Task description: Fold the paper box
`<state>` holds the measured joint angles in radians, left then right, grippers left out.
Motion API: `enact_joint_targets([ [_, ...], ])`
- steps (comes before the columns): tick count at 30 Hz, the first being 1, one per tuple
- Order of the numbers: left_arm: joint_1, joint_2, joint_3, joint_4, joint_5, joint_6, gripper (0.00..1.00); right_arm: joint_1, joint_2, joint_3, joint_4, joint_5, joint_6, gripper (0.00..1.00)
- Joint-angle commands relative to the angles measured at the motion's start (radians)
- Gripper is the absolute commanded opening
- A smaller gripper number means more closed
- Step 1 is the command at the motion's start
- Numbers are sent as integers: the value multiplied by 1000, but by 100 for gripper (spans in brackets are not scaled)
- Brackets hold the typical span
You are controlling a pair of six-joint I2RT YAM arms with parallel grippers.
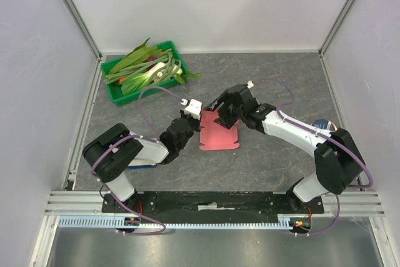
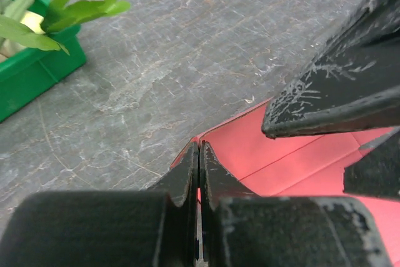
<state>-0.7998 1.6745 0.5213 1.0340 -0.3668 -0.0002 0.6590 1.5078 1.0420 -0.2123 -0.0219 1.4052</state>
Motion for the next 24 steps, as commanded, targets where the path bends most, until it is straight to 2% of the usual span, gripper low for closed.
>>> enact_joint_targets([
  [1,-25,-15,-10,103,-103,107,2,1,-31,-31,117,73,270,72],
  [4,-30,-12,-15,123,-116,114,2,-9,-31,-71,131,92,351,67],
  [8,-39,-10,-20,132,-130,126,2,-21,5,-91,188,65,414,53],
  [24,-82,11,-18,169,-187,190,2,-65,92,-88,205,88,463,39],
])
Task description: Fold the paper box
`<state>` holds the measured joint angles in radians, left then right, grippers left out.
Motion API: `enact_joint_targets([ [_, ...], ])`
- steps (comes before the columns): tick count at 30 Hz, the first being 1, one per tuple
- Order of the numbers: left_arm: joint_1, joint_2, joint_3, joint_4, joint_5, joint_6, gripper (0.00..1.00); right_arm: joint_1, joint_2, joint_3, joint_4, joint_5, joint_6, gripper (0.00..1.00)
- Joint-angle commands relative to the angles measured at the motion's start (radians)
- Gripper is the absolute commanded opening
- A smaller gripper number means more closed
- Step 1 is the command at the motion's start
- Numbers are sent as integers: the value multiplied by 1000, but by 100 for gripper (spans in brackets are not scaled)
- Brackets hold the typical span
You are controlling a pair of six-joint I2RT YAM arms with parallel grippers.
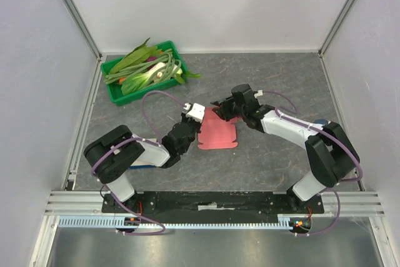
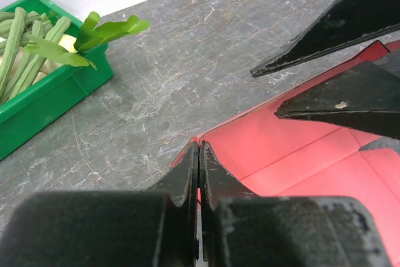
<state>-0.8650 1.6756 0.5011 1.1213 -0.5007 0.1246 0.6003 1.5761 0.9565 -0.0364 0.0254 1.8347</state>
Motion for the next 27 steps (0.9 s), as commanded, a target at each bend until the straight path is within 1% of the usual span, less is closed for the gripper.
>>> enact_joint_targets([
  [1,-19,12,4,81,-56,70,2,-8,25,-5,29,38,34,37],
  [3,-22,16,4,84,-59,76,2,-11,27,-9,29,42,35,34],
  [4,-23,18,4,84,-61,76,2,-11,27,-10,30,45,35,28],
  [6,-23,19,4,84,-62,75,2,-13,30,-16,29,44,34,18],
  [7,-23,21,2,83,-62,70,2,-13,32,-18,29,45,37,10],
  [8,-23,19,4,66,-59,64,4,-13,35,-21,27,41,38,6],
  [10,-25,4,1,32,-56,21,17,-16,41,-36,73,31,40,0],
  [11,-23,-23,-2,9,-44,4,23,-17,47,-41,81,19,41,0],
  [12,-25,-46,-9,-65,-33,-41,34,-19,51,-57,104,12,40,0],
  [13,-23,-69,-12,-110,-19,-69,38,-22,55,-67,119,7,40,0],
  [14,-22,-132,-15,-153,11,-100,41,-23,61,-79,136,-5,38,0],
  [15,-20,-167,-33,-234,37,-162,44,-27,62,-103,179,-8,37,0],
  [16,-20,-201,-45,-262,71,-187,46,-33,64,-113,199,-13,29,0],
  [17,-19,-246,-59,-296,132,-213,47,-36,61,-122,213,-16,15,0],
  [18,-14,-323,-74,-337,151,-276,47,-39,59,-148,271,-16,6,0],
  [19,-9,-370,-79,-435,169,-310,47,-42,59,-163,308,-13,-6,0],
  [21,15,-459,-88,-509,220,-396,45,-45,58,-189,357,-18,-49,0],
  [22,30,-477,-87,-603,232,-426,44,-53,58,-200,378,-21,-67,0],
  [24,108,-494,-87,-681,280,-533,38,-59,56,-246,458,-21,-101,0],
  [26,179,-479,-98,-693,352,-568,36,-62,61,-269,498,-16,-132,0],
  [27,190,-465,-101,-683,353,-575,36,-62,65,-278,512,-18,-158,0],
])
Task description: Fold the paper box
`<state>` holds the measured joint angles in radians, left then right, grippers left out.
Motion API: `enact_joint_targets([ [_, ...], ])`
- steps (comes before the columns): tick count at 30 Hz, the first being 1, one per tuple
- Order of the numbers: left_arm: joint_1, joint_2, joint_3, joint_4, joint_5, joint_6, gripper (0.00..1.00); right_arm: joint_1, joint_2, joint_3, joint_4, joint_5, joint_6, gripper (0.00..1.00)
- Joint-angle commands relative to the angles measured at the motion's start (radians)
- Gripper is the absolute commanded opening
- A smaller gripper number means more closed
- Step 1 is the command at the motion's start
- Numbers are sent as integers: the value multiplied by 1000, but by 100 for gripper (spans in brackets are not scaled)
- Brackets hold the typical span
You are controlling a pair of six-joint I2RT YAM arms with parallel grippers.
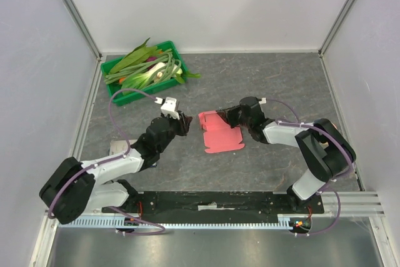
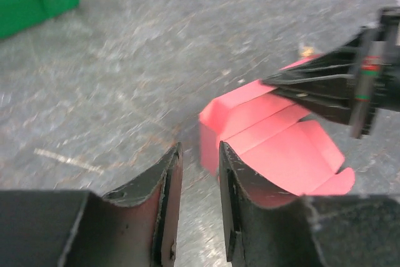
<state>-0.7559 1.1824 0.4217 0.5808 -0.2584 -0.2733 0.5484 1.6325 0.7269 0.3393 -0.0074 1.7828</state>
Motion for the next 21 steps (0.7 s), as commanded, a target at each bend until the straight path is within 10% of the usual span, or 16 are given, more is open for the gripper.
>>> enact_joint_targets([
  [1,90,70,-14,-145,117,-175,36,-11,13,-52,144,9,-115,0],
  [21,109,434,246,-35,444,123,38,-18,82,-87,285,-66,-154,0],
])
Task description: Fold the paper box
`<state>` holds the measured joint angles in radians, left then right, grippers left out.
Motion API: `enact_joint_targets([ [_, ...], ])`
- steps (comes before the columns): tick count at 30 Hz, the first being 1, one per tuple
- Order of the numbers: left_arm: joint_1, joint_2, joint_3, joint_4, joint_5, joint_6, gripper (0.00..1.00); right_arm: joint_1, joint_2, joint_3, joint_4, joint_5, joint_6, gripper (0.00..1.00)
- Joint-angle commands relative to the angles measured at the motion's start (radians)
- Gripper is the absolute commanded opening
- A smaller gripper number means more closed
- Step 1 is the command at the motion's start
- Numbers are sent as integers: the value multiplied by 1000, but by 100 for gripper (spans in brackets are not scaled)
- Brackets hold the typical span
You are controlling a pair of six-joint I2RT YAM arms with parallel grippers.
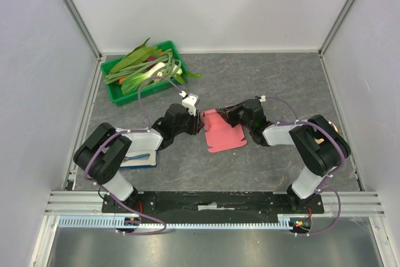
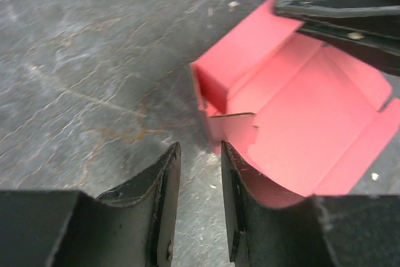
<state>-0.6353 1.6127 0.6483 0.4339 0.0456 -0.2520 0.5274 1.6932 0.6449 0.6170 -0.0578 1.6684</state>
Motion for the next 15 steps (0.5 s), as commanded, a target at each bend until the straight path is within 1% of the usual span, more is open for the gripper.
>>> enact_joint_targets([
  [1,-12,15,22,111,145,105,38,5,20,-5,9,-17,-39,0],
  [3,-23,10,24,118,169,128,36,3,19,-5,12,-22,-44,0],
  [5,-44,3,10,153,136,144,36,3,17,-10,9,-20,-44,0],
  [6,-47,9,16,146,120,145,36,3,16,-11,9,-19,-47,0],
  [8,-52,32,56,90,53,128,33,5,13,-19,16,-22,-47,0],
  [10,-59,45,66,80,-14,117,31,5,11,-30,30,-23,-53,0],
  [12,-79,52,60,104,-42,112,29,5,10,-44,27,-22,-62,0],
  [13,-93,53,54,124,-96,112,28,6,5,-51,29,-20,-64,0],
  [15,-132,61,45,147,-157,117,25,5,-6,-77,33,-17,-70,0],
])
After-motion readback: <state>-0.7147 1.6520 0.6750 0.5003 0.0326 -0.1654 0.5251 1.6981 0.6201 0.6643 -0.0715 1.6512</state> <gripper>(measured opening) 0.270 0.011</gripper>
